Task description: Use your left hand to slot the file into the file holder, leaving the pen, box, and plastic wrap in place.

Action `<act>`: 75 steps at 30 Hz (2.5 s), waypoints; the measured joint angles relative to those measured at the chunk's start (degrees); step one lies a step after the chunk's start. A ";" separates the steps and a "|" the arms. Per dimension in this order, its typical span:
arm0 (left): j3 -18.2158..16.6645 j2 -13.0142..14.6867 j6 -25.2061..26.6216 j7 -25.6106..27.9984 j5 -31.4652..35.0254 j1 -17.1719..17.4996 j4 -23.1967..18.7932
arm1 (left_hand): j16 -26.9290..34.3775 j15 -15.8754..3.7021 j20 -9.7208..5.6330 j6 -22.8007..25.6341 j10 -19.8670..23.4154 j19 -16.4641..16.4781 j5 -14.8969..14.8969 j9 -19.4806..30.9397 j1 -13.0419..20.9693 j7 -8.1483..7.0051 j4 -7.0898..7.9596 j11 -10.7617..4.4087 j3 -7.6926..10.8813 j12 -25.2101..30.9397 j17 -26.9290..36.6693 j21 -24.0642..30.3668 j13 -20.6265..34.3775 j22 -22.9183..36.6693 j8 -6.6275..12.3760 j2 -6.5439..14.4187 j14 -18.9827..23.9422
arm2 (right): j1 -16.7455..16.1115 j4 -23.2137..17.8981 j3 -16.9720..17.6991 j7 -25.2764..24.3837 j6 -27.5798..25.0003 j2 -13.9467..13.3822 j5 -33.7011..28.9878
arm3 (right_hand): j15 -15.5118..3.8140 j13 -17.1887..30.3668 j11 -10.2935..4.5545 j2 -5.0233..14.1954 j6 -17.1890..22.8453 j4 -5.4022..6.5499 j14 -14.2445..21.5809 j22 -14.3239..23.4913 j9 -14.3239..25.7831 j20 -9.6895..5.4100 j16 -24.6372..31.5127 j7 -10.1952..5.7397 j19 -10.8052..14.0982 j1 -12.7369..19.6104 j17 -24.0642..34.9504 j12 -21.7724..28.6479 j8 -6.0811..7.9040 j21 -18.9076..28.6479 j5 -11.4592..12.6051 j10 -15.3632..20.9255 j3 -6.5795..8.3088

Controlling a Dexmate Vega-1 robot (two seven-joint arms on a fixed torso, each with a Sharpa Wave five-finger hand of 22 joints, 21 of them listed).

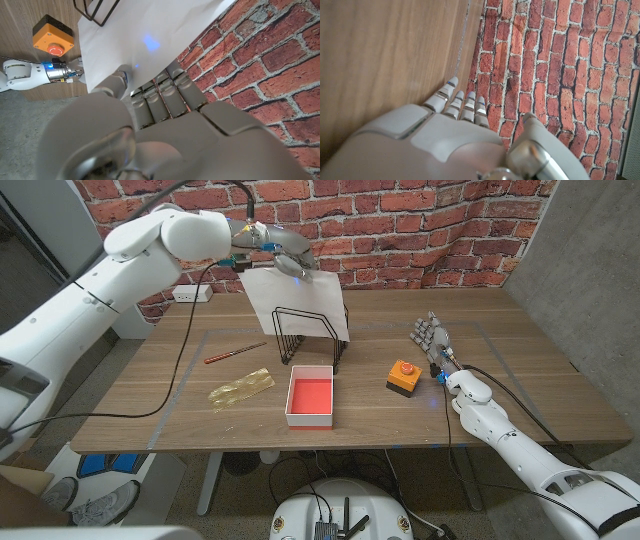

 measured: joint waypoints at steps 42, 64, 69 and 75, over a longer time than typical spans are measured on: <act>2.39 -1.52 -0.13 0.26 2.63 0.59 2.11 | 0.00 0.21 0.21 -0.09 -0.04 -0.20 0.00 0.03 -0.15 -0.30 0.00 0.20 0.00 0.00 0.00 0.00 0.00 -0.13 0.24 0.15 -0.19 | 0.43 1.57 0.24 0.63 -0.26 0.27 0.60 | 0.25 0.00 0.21 0.00 0.00 -0.19 0.25 0.00 0.00 0.21 -0.01 0.00 0.21 0.00 -0.01 0.00 0.00 0.00 0.00 0.20 0.19; 3.38 -2.55 -0.81 0.06 3.08 0.28 3.56 | 0.00 0.21 0.21 -0.03 0.07 -0.20 0.00 0.00 -0.15 -0.37 0.00 0.31 0.00 0.00 0.00 0.00 0.00 -0.13 0.23 0.15 -0.19 | -0.15 0.93 0.51 1.08 0.08 -0.02 0.95 | 0.31 0.00 0.20 0.00 0.00 -0.19 0.31 0.00 0.00 0.21 0.22 0.00 0.21 0.00 0.28 0.00 0.00 0.00 -0.49 0.20 0.19; 3.80 -2.89 -1.06 -0.15 3.01 0.03 4.24 | 0.00 0.21 0.20 -0.03 0.08 -0.20 0.00 0.00 -0.15 -0.37 0.00 0.31 0.00 0.00 0.00 0.00 0.00 -0.12 0.23 0.15 -0.19 | -0.24 0.64 0.58 0.84 -0.48 -0.16 1.14 | 0.31 0.00 0.20 0.00 0.00 -0.29 0.31 0.00 0.00 0.21 0.22 0.00 0.21 0.00 0.28 0.00 0.00 0.00 -0.49 0.20 0.29; 3.89 -2.98 -1.44 -0.46 2.93 -0.07 4.41 | 0.00 0.21 0.20 -0.04 0.08 -0.20 0.00 -0.01 -0.15 -0.37 0.00 0.32 0.00 0.00 0.00 0.00 0.00 -0.12 0.22 0.15 -0.19 | -0.23 0.60 0.63 0.84 -0.53 -0.16 1.18 | 0.31 0.00 0.20 0.00 0.00 -0.43 0.31 0.00 0.00 0.21 0.22 0.00 0.21 0.00 0.28 0.00 0.00 0.00 -0.49 0.20 0.42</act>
